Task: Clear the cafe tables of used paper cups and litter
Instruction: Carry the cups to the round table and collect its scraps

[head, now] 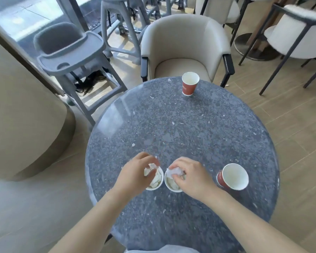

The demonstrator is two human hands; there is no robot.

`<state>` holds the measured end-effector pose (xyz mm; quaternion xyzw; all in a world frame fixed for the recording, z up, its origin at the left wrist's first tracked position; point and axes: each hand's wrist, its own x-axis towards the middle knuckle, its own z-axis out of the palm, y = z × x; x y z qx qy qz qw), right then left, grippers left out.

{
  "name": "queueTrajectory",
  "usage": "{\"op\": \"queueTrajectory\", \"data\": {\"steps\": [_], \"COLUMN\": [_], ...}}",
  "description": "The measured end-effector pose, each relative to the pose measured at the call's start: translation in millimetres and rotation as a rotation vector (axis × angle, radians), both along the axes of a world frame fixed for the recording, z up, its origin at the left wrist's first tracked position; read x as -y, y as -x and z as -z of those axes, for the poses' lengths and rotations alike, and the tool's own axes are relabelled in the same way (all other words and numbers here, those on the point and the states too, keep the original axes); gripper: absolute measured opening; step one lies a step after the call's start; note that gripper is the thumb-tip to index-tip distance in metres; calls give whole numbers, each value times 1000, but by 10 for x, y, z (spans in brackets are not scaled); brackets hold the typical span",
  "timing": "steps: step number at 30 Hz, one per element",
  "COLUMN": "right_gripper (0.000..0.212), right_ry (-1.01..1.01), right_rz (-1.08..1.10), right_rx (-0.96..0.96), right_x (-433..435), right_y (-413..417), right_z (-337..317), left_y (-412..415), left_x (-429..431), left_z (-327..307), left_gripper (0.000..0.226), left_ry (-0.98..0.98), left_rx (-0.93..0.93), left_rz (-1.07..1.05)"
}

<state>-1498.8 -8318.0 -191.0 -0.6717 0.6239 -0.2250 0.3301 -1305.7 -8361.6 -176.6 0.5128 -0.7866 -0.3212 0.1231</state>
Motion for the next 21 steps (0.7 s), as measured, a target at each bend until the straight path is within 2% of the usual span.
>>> {"op": "queueTrajectory", "data": {"steps": [6,9,16,21], "right_gripper": [23,19,23,14], "right_ry": [13,28,-29,10], "right_rz": [2,20,-97,-144], "right_rx": [-66,-118,-322,-420], "right_x": [-196,-287,-423,-402], "right_y": [-18,-31,-28,-36], "right_z": [-14,8,44,6], "left_y": [-86,-76,-12,54], "left_x": [-166,-219,-291,-280], "left_z": [74,95,149,153], "left_gripper": [35,33,29,24], "left_ry": [24,22,22,58], "left_rx": [164,192,333,455], "left_rz": [13,37,151,163]}}
